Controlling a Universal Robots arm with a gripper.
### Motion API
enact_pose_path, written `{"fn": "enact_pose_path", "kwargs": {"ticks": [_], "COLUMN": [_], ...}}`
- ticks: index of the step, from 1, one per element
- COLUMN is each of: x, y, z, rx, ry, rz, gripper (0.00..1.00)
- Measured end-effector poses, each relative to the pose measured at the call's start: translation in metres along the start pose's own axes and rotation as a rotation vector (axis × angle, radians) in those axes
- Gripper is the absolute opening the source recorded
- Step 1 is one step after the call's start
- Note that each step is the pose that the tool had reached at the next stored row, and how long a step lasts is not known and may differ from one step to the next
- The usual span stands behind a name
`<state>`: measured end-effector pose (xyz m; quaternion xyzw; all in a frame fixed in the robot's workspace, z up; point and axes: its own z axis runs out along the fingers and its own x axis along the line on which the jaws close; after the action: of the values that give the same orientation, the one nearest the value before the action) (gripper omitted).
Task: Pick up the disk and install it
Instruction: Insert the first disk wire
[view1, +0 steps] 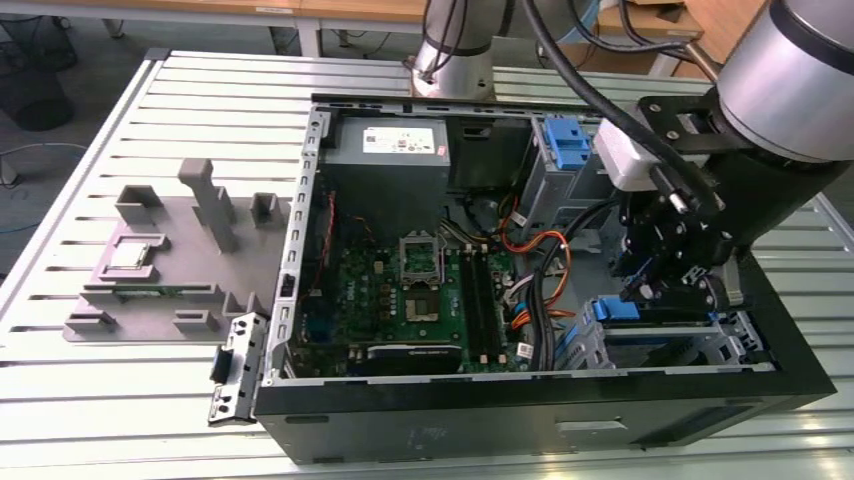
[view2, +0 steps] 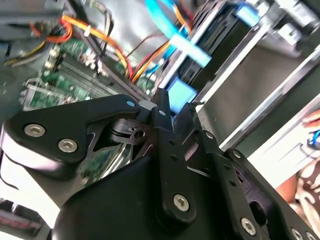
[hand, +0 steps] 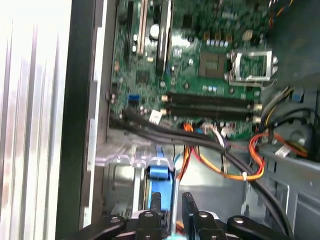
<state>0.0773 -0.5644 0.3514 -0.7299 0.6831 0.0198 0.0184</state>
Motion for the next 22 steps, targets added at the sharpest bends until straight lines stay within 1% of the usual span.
{"fn": "enact_pose_path", "kwargs": {"ticks": [1,6,9,13,22], "x": [0.0,0.0,0.0004,0.0011,0.0032], "y": [-0.0003,-0.0005,-0.0049,-0.0166,-0.048], "z": [0.0,0.0,0.0001,0.0001,0.0001], "rx": [-0.0129,-0.0151,-0.0187,-0.0203,-0.022], "ry": [-0.0008,-0.0009,-0.0011,-0.0013,-0.0014], "rz": [0.001,0.001,0.002,0.003,0.003], "gripper": [0.31,0.31,0.31,0.31,0.31]}}
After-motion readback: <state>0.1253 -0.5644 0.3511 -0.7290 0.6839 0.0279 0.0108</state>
